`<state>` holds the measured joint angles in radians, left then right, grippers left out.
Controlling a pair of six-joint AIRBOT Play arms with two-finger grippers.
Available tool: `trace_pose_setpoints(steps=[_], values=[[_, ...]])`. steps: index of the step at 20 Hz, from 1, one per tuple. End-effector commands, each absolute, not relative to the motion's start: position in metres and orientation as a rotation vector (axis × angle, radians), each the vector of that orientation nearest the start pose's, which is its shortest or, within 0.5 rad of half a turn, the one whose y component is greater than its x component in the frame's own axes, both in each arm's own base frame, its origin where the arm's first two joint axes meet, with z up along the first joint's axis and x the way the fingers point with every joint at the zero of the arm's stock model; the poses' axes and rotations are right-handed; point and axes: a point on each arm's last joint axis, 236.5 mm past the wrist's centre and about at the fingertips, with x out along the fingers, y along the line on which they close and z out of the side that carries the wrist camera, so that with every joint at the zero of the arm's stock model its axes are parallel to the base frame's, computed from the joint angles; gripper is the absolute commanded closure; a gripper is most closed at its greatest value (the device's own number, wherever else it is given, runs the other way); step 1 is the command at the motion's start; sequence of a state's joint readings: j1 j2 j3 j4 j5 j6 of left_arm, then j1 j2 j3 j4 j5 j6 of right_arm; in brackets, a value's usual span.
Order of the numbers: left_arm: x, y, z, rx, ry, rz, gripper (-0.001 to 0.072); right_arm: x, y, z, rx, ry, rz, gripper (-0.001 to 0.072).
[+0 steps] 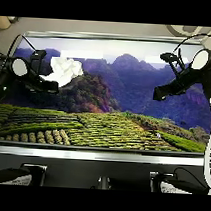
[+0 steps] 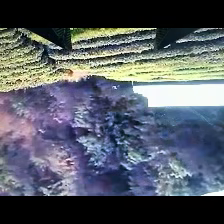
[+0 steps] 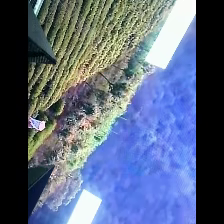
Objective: Fold the shirts.
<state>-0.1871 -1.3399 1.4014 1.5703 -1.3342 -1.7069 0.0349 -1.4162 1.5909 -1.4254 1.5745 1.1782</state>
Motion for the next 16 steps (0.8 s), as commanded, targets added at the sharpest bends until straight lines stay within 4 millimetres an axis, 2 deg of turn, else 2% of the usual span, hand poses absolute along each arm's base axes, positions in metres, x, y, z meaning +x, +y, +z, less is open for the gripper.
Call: trace_pose_setpoints(steps=[1,16], values=[[0.3939,-0.0745,0.0588,0.001,1.276,-0.074,0.0099,0.3865,0.0479,0.0827,-0.248,1.347,0.422,0.004],[0.3969,-0.0757,0.0589,0.001,1.264,-0.077,0.0099,0.3869,0.0479,0.0828,-0.248,1.345,0.421,0.0039]])
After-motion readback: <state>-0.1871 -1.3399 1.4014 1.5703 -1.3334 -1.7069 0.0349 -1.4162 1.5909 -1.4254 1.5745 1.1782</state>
